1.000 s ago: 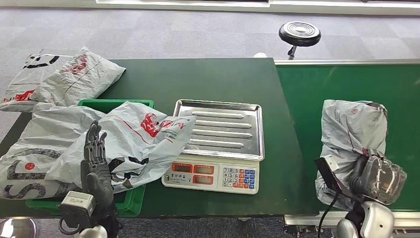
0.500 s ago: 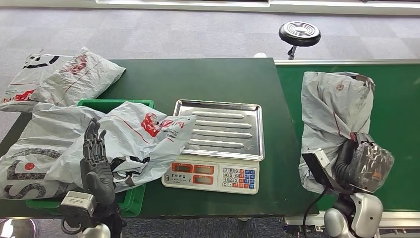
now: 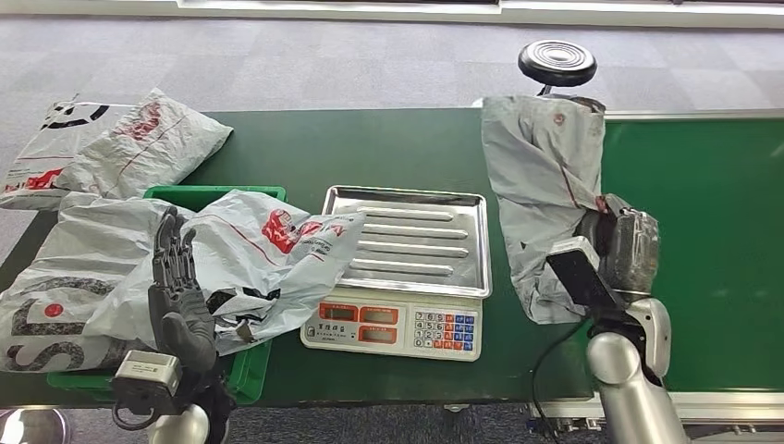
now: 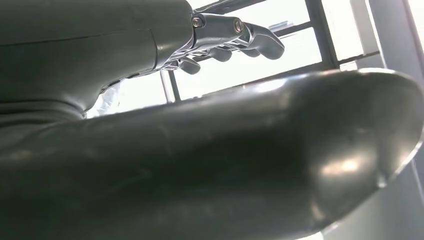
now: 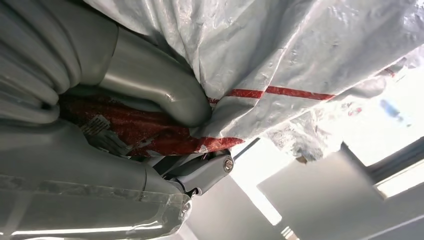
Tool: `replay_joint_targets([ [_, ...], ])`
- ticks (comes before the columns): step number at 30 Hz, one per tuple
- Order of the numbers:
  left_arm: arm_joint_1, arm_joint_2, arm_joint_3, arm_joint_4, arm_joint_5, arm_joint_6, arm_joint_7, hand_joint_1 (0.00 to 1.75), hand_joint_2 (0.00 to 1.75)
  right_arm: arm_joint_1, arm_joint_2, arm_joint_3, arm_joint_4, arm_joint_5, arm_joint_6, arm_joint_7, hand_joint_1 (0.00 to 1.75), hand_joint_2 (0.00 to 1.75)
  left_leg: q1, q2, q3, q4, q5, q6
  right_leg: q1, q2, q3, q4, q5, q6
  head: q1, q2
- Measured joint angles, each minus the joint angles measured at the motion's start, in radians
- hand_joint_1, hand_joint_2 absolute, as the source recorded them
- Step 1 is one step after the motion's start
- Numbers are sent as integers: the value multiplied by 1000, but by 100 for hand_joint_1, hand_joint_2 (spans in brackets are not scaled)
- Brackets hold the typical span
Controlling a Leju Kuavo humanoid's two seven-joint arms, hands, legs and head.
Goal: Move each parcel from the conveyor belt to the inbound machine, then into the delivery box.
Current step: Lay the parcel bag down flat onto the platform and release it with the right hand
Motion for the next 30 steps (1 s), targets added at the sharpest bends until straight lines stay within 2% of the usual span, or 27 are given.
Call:
replay_joint_targets([
  [1, -10, 1, -1, 6, 4, 2, -6, 0, 0, -52, 18, 21, 52, -50, 40, -49, 175, 175, 0, 0, 0, 0, 1, -1, 0, 0, 0, 0, 1, 0, 0, 0],
  [5, -14, 5, -4, 8, 5, 25, -26, 0, 0, -131, 71, 69, 208, -141, 93, -146, 175, 175, 1, -1, 0, 0, 1, -1, 1, 0, 0, 1, 1, -1, 0, 0],
  [11, -11, 13, -5, -12, 2, 41, -33, 0, 0, -182, 107, 100, 353, -195, 106, -199, 175, 175, 0, -3, -2, 0, 1, -1, 0, -3, 0, 1, 0, -1, 0, 0],
  [15, -11, 20, -5, -23, -34, 71, -49, 0, 0, -203, 115, 106, 403, -214, 132, -203, 175, 175, 0, -2, -2, 0, 1, -1, 0, -2, -1, 0, 0, -1, 0, 0],
  [18, -11, 45, -5, -62, -121, 126, -51, 0, 0, -234, 124, 116, 460, -228, 159, -194, 175, 175, 1, -2, -2, 0, 1, -1, 1, -2, -2, 1, 0, -1, 0, 0],
  [21, -14, 84, -4, -114, -178, 155, -26, 0, 0, -286, 137, 126, 537, -233, 175, -160, 175, 175, 1, -2, -2, 0, 2, -2, 1, -1, -2, 2, 0, -1, 0, 0],
  [25, -22, 133, -4, -154, -155, 173, -56, 0, 0, -355, 155, 128, 638, -243, 199, -100, 175, 175, 1, -2, -1, 0, 2, -2, 1, -2, -3, 2, 0, -1, 0, 0],
  [30, -53, 170, -8, -191, -200, 181, -39, 0, 0, -398, 173, 131, 749, -237, 214, -42, 175, 175, 1, -2, -2, 0, 2, -2, 0, -2, -2, 2, 0, -1, 0, 0],
])
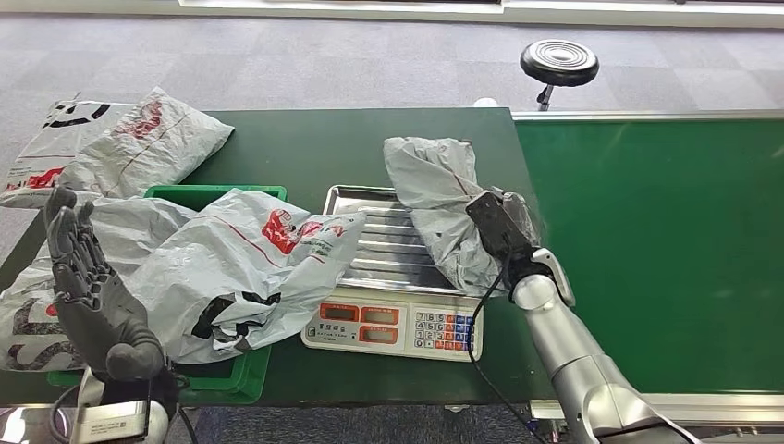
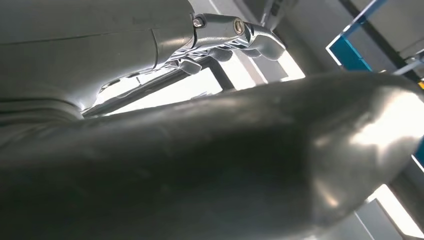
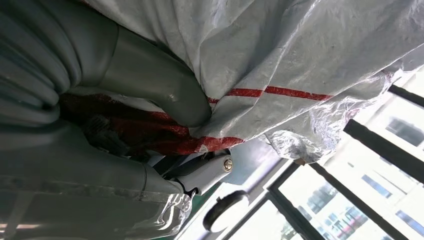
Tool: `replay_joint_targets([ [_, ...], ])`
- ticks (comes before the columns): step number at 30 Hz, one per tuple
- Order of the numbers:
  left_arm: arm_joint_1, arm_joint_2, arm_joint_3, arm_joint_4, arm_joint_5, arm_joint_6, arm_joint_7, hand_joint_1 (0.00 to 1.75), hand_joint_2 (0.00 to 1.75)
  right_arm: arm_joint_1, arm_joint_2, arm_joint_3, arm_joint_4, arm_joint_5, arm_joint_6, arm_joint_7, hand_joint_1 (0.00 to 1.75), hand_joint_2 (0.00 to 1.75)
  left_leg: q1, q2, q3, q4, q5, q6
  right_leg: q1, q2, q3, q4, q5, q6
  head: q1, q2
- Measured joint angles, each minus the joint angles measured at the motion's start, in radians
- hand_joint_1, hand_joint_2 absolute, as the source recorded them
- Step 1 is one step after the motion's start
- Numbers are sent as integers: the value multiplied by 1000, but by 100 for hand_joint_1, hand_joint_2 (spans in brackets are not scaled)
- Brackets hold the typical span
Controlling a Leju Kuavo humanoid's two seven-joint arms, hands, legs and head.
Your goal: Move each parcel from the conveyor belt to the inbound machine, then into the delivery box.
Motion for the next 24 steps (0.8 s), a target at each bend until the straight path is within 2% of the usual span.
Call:
replay_joint_targets([
  [7, -44, 26, -19, -11, -10, -2, 26, 0, 0, -15, 6, 0, 78, -21, 27, -33, 175, 175, 0, 0, 0, 0, 0, 0, 0, 0, 0, 0, 0, 0, 0, 0],
  [11, -64, 34, -31, -3, -5, -15, 28, 0, 0, -29, 12, 1, 104, -26, 74, -65, 134, 175, 0, 1, 0, 0, 0, 0, 0, 1, -1, 0, 0, 0, 0, 0],
  [12, -68, 35, -36, 0, -5, -17, 28, 0, 0, -32, 15, 1, 109, -25, 85, -68, 107, 175, 0, 1, 0, 0, 0, 0, 0, 2, -1, 0, 0, 0, 0, 0],
  [15, -76, 36, -46, 10, -5, -21, 28, 0, 0, -39, 24, 2, 122, -24, 95, -71, 7, 175, 0, 1, 0, 0, 0, 0, 0, 2, -1, 0, 0, 0, 0, 0],
  [16, -77, 37, -47, 13, -7, -21, 29, 0, 0, -40, 26, 3, 125, -24, 96, -71, 0, 131, 0, 1, 0, 0, 0, 0, 0, 2, -1, 0, 0, 0, 0, 0],
  [19, -81, 38, -49, 21, -19, -21, 36, 0, 0, -40, 29, 3, 133, -30, 97, -80, 0, 0, 0, 1, 0, 0, 0, 0, 0, 2, -1, 0, 0, 0, 0, 0],
  [24, -82, 44, -61, 46, -24, -30, 44, 0, 0, -30, 30, 3, 124, -79, 100, -156, 0, 0, 0, 1, 0, 0, 0, 0, 0, 2, -2, 0, 0, 0, 0, 0],
])
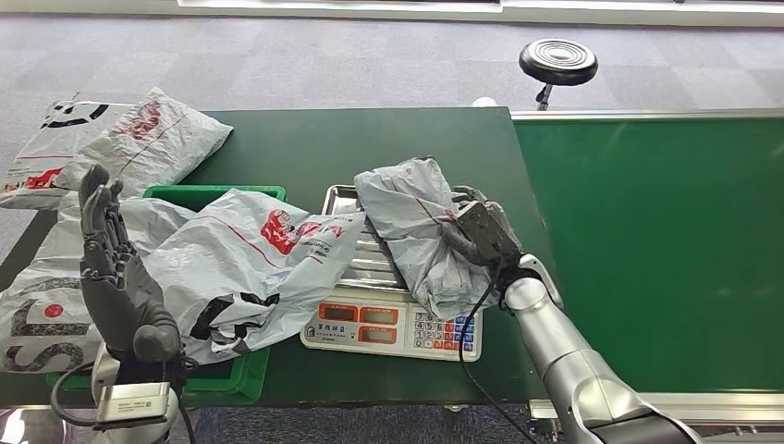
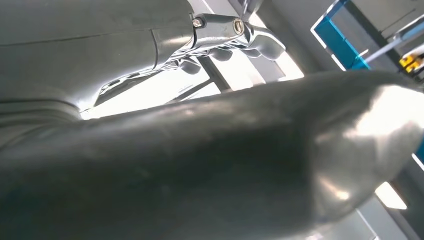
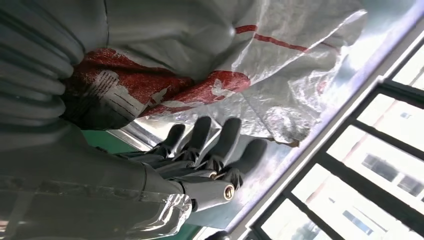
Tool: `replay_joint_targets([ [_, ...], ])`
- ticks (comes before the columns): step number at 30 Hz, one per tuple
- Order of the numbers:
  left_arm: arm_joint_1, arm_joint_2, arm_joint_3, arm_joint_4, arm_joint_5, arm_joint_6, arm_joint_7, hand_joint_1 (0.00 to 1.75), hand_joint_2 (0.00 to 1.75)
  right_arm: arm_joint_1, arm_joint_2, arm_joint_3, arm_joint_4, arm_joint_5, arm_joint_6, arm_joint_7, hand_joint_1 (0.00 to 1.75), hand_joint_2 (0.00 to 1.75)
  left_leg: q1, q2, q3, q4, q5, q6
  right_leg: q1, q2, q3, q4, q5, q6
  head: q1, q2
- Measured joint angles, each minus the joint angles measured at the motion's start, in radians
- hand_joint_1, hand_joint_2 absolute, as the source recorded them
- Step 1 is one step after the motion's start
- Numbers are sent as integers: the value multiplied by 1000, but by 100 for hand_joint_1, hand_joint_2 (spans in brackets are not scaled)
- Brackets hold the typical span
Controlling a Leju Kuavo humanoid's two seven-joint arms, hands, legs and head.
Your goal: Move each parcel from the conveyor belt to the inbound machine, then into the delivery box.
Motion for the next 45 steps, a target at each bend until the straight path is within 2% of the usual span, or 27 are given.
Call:
replay_joint_targets([
  [4, 1, 2, -15, 30, -7, 12, -8, 0, 0, 68, -2, 0, -99, -78, 59, -75, 0, 0, 0, 0, 0, 0, 0, 0, 0, 0, 0, 0, 0, 0, 0, 0],
  [9, 0, 2, -38, 60, -22, 29, -10, 0, 0, 155, -5, 0, -238, -109, 83, -86, 0, 0, 0, 0, 0, 0, -1, -1, 0, 1, -1, 0, 0, 0, 0, 0],
  [12, -17, 3, -54, 77, -74, 24, 26, 0, 0, 221, -8, 0, -352, -134, 98, -92, 0, 0, 0, 0, 0, 0, -1, -1, 0, -1, -1, 0, -1, 0, 0, 0],
  [14, -48, 4, -76, 97, -128, 1, 66, 0, 0, 293, -9, 2, -474, -140, 115, -86, 0, 0, 0, -1, 0, 0, -1, 0, 0, -2, -1, -1, -1, 0, 0, 0],
  [17, -128, 15, -122, 149, -206, -100, 121, 0, 0, 415, -10, 14, -692, -140, 131, -70, 0, 0, 0, -1, -1, 0, 0, 0, 0, -2, -1, -1, -1, 0, 0, 0],
  [19, -204, 24, -166, 210, -247, -193, 143, 0, 0, 489, -12, 17, -837, -142, 135, -68, 0, 87, 0, -2, -1, 0, 0, 0, 0, -3, -1, -1, -1, 0, 0, 0],
  [21, -292, 29, -217, 293, -267, -296, 159, 0, 87, 542, -14, 17, -954, -152, 145, -69, 0, 175, 0, -1, -1, 1, 0, 0, 0, -2, -2, -1, 0, -1, 0, 0],
  [23, -398, 23, -273, 400, -260, -432, 178, 0, 175, 569, -19, 17, -1031, -164, 158, -73, 0, 175, 0, 0, -1, 1, 0, 0, 0, -2, -3, -1, 1, -1, 0, 0],
  [26, -574, -16, -369, 612, -221, -598, 177, 0, 175, 582, -21, 18, -1096, -169, 171, -79, 0, 175, 0, 1, -2, 1, 3, 0, -1, 0, -4, -1, 5, 0, 0, 0],
  [29, -721, -74, -463, 812, -200, -634, 157, 0, 175, 590, -22, 27, -1127, -164, 172, -83, 0, 175, -1, 2, -3, 1, 4, 1, -1, 1, -4, -1, 7, 0, 0, 0],
  [31, -778, -101, -504, 900, -196, -636, 153, 0, 175, 594, -22, 33, -1139, -163, 172, -85, 0, 175, -1, 4, -3, 1, 4, 1, -1, 2, -4, 0, 8, 0, 0, 0],
  [38, -862, -153, -574, 1059, -187, -638, 165, 0, 175, 606, -25, 39, -1164, -157, 170, -90, 0, 175, 0, 3, -4, 1, 5, 0, 0, 2, -6, 0, 7, -1, 0, 0],
  [45, -907, -290, -668, 1263, -232, -637, 200, 0, 175, 608, -25, 61, -1180, -152, 168, -74, 0, 175, -1, 2, -5, 1, 5, 1, -1, 1, -5, -1, 7, -1, 0, 0],
])
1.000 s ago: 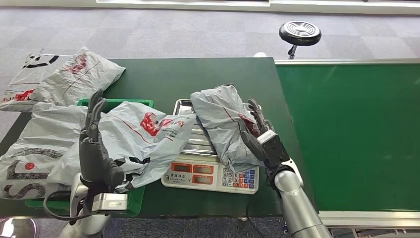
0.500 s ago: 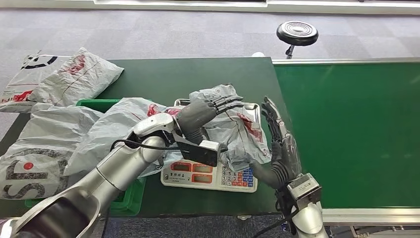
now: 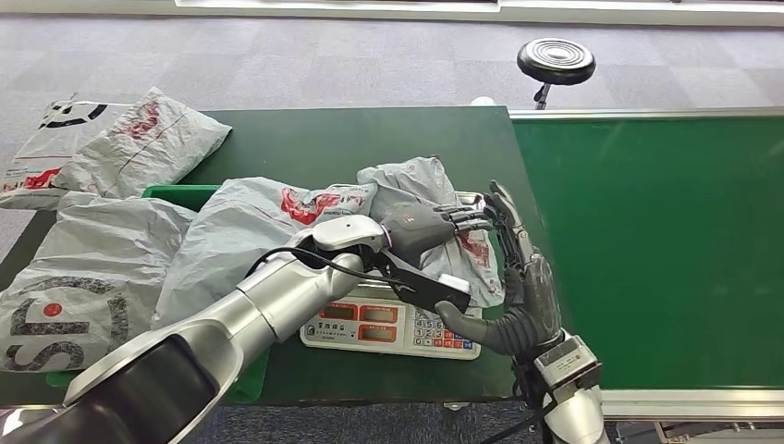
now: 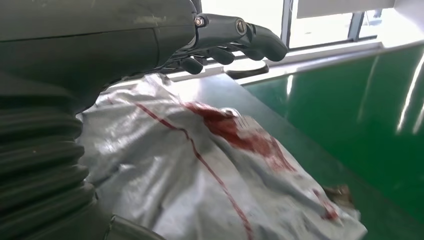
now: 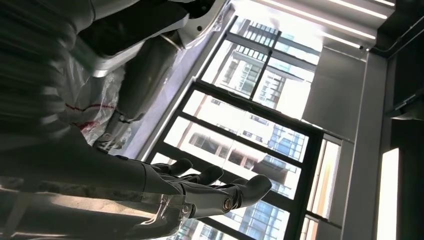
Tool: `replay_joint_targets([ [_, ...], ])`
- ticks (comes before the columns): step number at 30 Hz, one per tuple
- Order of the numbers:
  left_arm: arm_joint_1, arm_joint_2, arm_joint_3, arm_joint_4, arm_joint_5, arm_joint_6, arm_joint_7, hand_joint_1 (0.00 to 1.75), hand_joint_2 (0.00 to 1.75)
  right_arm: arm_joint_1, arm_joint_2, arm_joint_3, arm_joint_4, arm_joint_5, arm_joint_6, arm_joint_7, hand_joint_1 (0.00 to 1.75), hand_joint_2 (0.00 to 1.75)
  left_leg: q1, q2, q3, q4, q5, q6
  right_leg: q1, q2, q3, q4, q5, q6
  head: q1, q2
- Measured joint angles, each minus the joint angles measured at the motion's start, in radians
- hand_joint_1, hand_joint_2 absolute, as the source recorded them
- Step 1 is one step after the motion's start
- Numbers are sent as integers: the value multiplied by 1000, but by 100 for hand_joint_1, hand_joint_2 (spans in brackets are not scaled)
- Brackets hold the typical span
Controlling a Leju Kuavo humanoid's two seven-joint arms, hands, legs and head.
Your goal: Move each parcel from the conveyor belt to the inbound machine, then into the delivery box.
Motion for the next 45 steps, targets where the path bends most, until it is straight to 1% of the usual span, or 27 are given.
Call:
replay_joint_targets([
  [2, 0, -25, -16, 38, -5, 2, 1, 0, 175, 2, 0, 5, -2, 0, -1, 2, 0, 175, 0, 0, 0, 0, 0, 0, 0, 0, 0, 0, 0, 0, 0, 0],
  [5, -1, -49, -31, 81, -5, 3, 2, 0, 175, 14, 0, 7, -6, 3, -3, 1, 0, 175, 0, 0, 0, 0, 0, 0, 0, 0, 0, 0, 0, 0, 0, 0],
  [10, 1, -79, -54, 135, -9, -4, 8, 0, 175, 37, 3, 11, -16, 13, -16, -2, 0, 175, 0, 0, 0, 0, 0, 0, 1, 0, 0, 0, 0, 0, 0, 0],
  [18, 10, -120, -94, 180, -33, -11, 26, 0, 175, 52, 9, 12, -30, 18, -21, 2, 0, 175, 0, -1, -1, 0, 0, 0, 0, 0, 0, 0, 0, 0, 0, 0],
  [22, 22, -140, -122, 186, -12, -42, 31, 175, 175, 51, 16, 12, -31, 18, -23, 2, 0, 175, 0, -1, -1, 0, 0, 0, 0, 0, 0, 0, 0, 0, 0, 0],
  [28, 38, -149, -165, 200, 33, -43, 22, 175, 175, 51, 18, 12, -43, 18, -35, 10, 0, 175, 0, 0, -1, 0, 0, 0, 1, 0, 0, 0, 0, 0, 0, 0],
  [36, 36, -152, -171, 217, 34, -38, 14, 175, 175, 51, 18, 12, -47, 18, -37, 12, 0, 175, 0, 0, -1, 0, 0, 0, 1, 0, 0, 0, 0, 0, 0, 0],
  [45, 32, -140, -173, 232, 45, -19, 16, 175, 175, 51, 18, 12, -47, 18, -38, 10, 0, 175, 0, 0, -1, 0, 0, 0, 1, 0, 0, 0, 0, 0, 0, 0],
])
